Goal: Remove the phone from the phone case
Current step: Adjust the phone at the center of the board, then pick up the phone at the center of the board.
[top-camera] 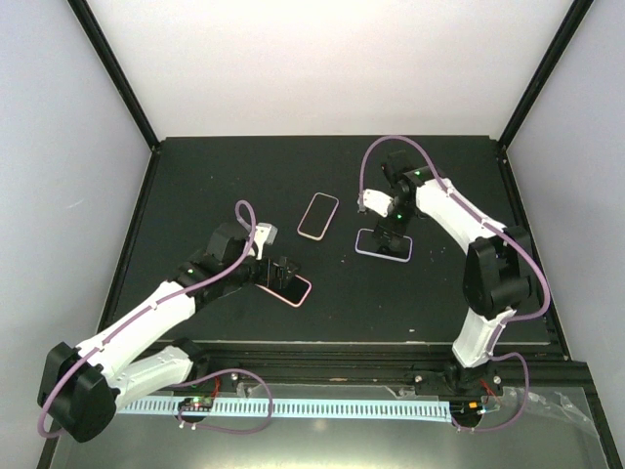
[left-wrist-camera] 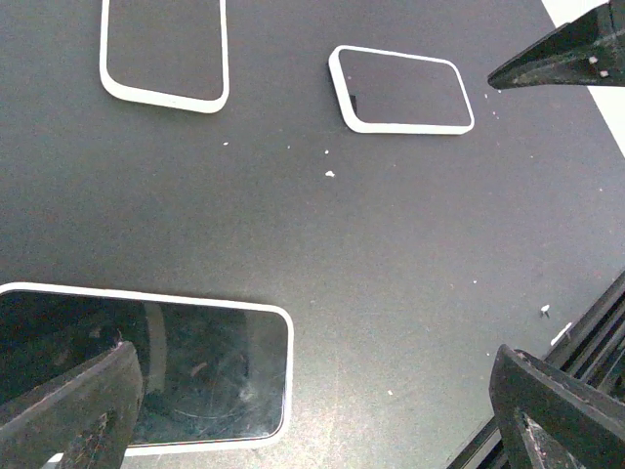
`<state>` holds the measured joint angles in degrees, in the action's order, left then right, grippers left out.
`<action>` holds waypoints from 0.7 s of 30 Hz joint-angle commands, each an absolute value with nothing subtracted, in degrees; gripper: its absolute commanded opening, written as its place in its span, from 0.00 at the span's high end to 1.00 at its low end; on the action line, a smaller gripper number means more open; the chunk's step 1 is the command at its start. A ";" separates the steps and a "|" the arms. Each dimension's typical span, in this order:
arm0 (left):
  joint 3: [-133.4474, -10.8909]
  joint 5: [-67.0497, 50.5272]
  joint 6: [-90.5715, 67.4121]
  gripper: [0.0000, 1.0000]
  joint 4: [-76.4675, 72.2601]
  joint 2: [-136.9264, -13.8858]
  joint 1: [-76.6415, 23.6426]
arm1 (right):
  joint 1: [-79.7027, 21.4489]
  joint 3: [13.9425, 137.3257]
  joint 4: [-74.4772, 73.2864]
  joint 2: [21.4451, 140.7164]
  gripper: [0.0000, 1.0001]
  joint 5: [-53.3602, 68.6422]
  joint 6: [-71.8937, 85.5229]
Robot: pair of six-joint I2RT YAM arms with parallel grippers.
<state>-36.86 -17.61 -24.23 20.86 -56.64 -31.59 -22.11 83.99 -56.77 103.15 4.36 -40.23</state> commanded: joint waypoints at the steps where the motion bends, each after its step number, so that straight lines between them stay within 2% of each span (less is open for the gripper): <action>1: -36.32 -19.39 -23.67 0.01 16.96 -55.79 -32.08 | -21.23 82.65 -55.39 104.90 0.00 1.12 -57.34; 17: -34.63 -22.42 -25.31 0.01 17.99 -56.99 -32.19 | -19.40 91.29 -67.98 120.18 0.00 6.54 -58.31; 21: -34.32 -21.95 -26.20 0.01 17.58 -56.43 -32.22 | -19.34 90.22 -64.24 120.40 0.00 4.70 -54.51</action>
<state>-34.04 -21.10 -24.69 18.59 -57.10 -31.92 -19.62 89.89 -64.53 120.11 4.43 -56.71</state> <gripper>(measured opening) 0.990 0.996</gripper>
